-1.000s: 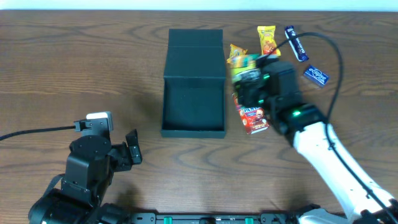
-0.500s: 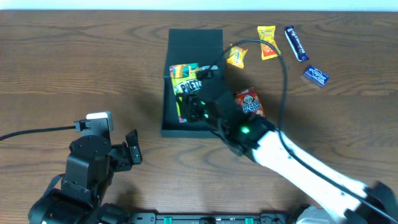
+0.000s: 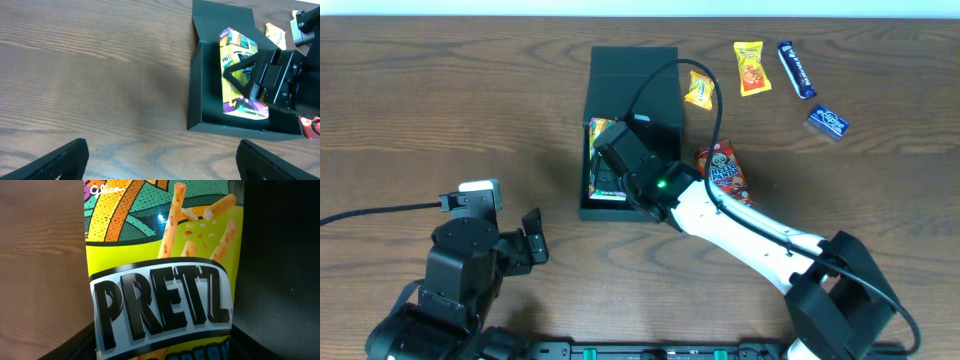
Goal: Pack container
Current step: 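Carry the Pretz box into the black box and release it, then grasp the red Hello Panda box with the right gripper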
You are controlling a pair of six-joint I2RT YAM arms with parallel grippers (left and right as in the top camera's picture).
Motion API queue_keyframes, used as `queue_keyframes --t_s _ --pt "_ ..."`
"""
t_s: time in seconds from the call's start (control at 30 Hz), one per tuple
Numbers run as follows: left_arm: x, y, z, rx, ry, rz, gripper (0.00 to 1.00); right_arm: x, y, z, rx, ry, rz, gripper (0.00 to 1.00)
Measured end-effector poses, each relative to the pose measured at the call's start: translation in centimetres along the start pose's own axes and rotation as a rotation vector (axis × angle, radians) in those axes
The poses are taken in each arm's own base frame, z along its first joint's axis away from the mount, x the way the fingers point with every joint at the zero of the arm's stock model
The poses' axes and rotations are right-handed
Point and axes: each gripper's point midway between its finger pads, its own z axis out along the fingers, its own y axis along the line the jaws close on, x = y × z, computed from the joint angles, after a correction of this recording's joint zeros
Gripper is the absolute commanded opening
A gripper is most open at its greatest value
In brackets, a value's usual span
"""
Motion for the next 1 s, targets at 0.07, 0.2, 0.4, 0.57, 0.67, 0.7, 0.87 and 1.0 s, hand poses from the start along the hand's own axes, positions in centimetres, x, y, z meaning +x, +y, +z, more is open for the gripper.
queue_keyframes --t_s 0.07,0.2,0.4,0.57,0.67,0.7,0.87,1.0 --pt "0.0 0.0 0.0 0.000 0.000 0.000 0.95 -0.1 -0.1 0.0 0.004 -0.005 0.012 0.74" --pt "0.0 0.0 0.0 0.000 0.000 0.000 0.95 -0.2 0.0 0.0 0.003 -0.009 0.017 0.84" --pt "0.0 0.0 0.0 0.000 0.000 0.000 0.95 0.0 0.5 -0.1 -0.020 0.005 0.003 0.89" --pt "0.0 0.0 0.0 0.000 0.000 0.000 0.95 -0.1 1.1 -0.5 -0.032 0.029 -0.073 0.93" --pt "0.0 0.0 0.0 0.000 -0.001 0.000 0.95 -0.7 1.0 -1.5 -0.010 0.047 -0.152 0.93" --pt "0.0 0.0 0.0 0.000 0.000 0.000 0.95 -1.0 0.8 -2.0 0.002 0.053 -0.178 0.94" --pt "0.0 0.0 0.0 0.000 0.000 0.000 0.95 -4.3 -0.5 -5.9 0.030 0.020 -0.245 0.96" --pt "0.0 0.0 0.0 0.000 0.000 0.000 0.95 -7.0 -4.1 -9.5 0.117 -0.012 -0.243 0.97"
